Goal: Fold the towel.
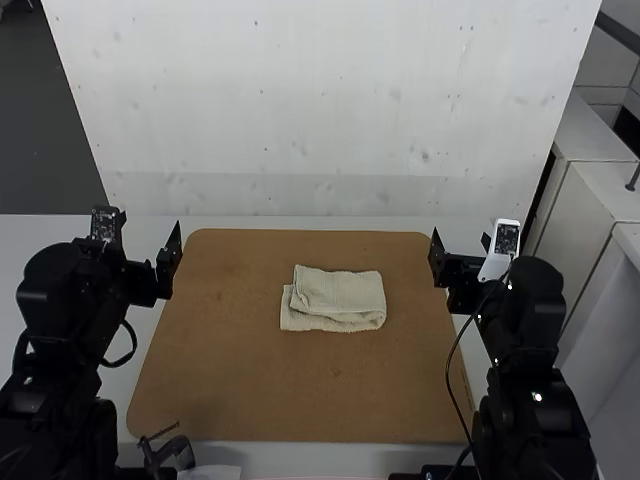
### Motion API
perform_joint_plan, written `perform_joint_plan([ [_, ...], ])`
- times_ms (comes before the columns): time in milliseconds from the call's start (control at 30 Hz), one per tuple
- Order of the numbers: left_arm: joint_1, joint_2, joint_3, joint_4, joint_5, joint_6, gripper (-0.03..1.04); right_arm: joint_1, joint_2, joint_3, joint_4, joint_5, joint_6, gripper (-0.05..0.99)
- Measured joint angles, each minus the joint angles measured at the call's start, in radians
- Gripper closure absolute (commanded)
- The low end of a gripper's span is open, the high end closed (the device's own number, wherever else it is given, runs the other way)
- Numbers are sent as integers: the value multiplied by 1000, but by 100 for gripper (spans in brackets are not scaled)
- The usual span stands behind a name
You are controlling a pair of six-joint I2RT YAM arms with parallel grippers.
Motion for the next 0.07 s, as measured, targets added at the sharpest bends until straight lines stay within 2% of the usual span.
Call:
perform_joint_plan([
  [67,0,0,0,0,0,0,2,0,0,0,0,0,-1,-3],
])
